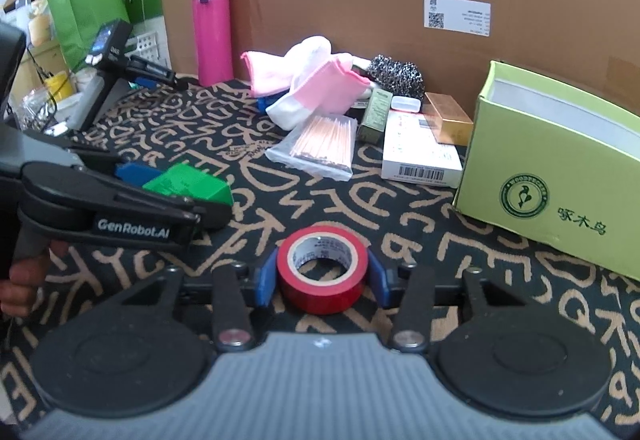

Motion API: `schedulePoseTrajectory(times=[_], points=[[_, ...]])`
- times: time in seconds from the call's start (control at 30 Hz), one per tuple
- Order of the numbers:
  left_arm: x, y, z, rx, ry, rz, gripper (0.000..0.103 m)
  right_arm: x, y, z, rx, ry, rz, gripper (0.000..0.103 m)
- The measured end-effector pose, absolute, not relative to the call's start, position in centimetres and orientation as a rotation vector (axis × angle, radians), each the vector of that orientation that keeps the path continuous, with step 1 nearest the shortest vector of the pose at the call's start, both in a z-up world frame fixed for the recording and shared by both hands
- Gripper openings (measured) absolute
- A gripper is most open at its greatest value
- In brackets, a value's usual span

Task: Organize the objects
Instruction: 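Carry the green box and tape into the shoebox and open both tools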

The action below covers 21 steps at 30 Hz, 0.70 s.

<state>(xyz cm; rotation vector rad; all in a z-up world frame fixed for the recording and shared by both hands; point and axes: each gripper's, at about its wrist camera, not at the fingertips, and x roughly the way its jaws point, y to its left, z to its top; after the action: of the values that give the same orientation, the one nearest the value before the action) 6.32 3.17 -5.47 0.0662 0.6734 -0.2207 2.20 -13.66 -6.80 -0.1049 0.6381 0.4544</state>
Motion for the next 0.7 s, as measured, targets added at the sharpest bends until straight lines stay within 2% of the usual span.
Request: schedulePoseTrajectory(times=[0.33,0.7], points=[[5.4,-2.2,0.9,0.075,0.515,-0.431,0.065,-0.3,-19.3,-1.4,-0.102,0.480,0.381,0.046],[9.5,-12.1,5.9,0.103,0.392,-0.539,0.065,2.1,-27.6,3.0,-0.062,0.345,0.142,0.046]])
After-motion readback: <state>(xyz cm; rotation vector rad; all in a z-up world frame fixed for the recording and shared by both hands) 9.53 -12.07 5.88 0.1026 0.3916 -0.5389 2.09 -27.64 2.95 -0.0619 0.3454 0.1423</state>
